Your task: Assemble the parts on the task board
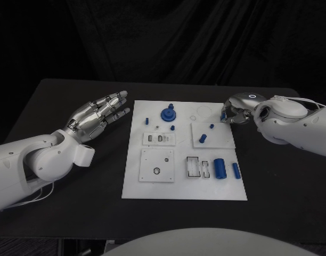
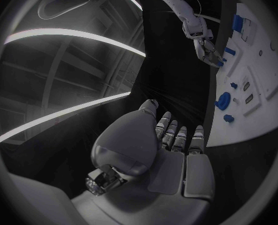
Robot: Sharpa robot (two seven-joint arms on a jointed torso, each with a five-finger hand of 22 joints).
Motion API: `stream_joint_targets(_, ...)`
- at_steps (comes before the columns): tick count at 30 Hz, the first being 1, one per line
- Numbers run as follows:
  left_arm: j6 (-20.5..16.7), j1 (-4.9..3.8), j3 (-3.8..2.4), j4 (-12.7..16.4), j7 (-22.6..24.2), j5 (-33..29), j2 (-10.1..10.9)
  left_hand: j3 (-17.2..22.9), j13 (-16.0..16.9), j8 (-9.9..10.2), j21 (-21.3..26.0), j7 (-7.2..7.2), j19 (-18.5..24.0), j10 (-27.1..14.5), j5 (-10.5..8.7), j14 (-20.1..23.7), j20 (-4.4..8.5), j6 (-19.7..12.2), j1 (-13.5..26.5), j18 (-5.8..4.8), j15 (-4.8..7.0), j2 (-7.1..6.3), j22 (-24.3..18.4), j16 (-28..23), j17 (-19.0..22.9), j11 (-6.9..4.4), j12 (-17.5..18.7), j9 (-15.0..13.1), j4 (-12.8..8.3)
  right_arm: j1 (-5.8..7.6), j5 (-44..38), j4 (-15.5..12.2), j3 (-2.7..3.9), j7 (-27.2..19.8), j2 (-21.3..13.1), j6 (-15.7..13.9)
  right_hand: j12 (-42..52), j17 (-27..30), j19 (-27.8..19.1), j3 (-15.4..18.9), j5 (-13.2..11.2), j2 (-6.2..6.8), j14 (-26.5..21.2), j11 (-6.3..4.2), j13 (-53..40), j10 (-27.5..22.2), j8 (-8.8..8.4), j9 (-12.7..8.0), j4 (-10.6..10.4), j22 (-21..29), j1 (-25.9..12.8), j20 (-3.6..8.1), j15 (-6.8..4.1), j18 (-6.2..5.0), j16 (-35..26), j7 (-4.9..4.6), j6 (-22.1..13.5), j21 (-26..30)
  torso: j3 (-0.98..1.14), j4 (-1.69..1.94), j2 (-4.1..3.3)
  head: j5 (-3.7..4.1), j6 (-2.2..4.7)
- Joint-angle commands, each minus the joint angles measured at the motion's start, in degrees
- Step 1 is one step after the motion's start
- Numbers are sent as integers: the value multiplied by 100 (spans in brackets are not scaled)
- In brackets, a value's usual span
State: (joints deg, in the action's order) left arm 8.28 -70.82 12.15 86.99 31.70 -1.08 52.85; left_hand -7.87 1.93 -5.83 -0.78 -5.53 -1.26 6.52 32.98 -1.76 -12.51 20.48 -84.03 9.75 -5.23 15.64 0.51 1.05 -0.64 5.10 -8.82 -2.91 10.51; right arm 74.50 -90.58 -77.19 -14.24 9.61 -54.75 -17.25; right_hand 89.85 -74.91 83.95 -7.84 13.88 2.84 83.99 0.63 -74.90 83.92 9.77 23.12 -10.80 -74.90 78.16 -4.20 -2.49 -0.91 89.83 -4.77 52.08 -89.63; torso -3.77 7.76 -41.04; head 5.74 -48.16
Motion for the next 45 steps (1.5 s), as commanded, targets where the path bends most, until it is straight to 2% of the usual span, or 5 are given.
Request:
stream_joint_targets(1, 81, 10, -6, 8, 39, -18, -5, 44, -3, -8, 12, -4, 13, 1, 30, 6, -35, -27, 50, 71, -50, 22, -3, -11, 1, 23, 2, 5, -3, -18, -11, 7, 2, -30, 1, -36, 15, -1509, 576, -10, 29, 2, 601, -41, -1510, 608, 28, 25, 38, -1496, 53, 11, -2, 81, 17, 5, 30, -6, -2, 3, 0, 0, -3)
stream_joint_targets(15, 91, 18, -6, 26, 8, -18, 24, 44, -3, -8, 12, -4, 13, 1, 30, 6, -35, -27, 50, 71, -50, 22, -3, -11, 1, 23, 2, 5, -3, -13, -11, -196, 6, -124, -121, -618, 15, -1509, 583, -146, 626, -132, 601, -82, -1510, 608, 177, 346, 189, -1499, 255, 59, -42, 83, 17, 37, 216, -13, -2, 2, 2, -24, -20)
stream_joint_targets(31, 81, 20, -6, 19, -10, -18, -10, 57, -2, -9, 10, -8, 10, 3, 28, 5, -40, -28, 54, 71, -51, 17, -2, -10, 1, 24, -4, 5, -15, 409, -32, -1642, 10, -185, -168, -933, 15, -1509, 605, -213, 965, -90, 601, -66, -1510, 608, 181, 476, 247, -1510, 324, 59, -41, 91, 17, 8, 245, -37, -8, -6, 9, -37, -23)
stream_joint_targets(37, 75, 20, -6, 17, -21, -18, -15, 62, -3, -7, 10, -10, 10, 0, 27, 5, -42, -36, 56, 71, -51, 13, -2, -10, 1, 24, -1, 6, -21, 258, -163, -1931, 8, -109, 120, -703, 15, -1509, 605, -217, 984, -79, 601, -62, -1510, 608, 175, 484, 256, -1510, 329, 58, -39, 91, 17, -1, 236, -37, -3, -1, 1, -70, -53)
stream_joint_targets(45, 87, 20, -6, 18, -38, -18, -49, 63, -2, -9, 10, -11, 9, 2, 26, 4, -42, -33, 57, 71, -51, 13, -1, -9, 1, 24, -4, 5, -22, -11, -450, -1842, 8, 211, 508, -494, 15, -1509, 605, -221, 1000, -57, 601, -50, -1510, 608, 172, 504, 274, -1510, 333, 56, -35, 91, 17, -18, 241, -37, 1, 13, -6, -64, -62)
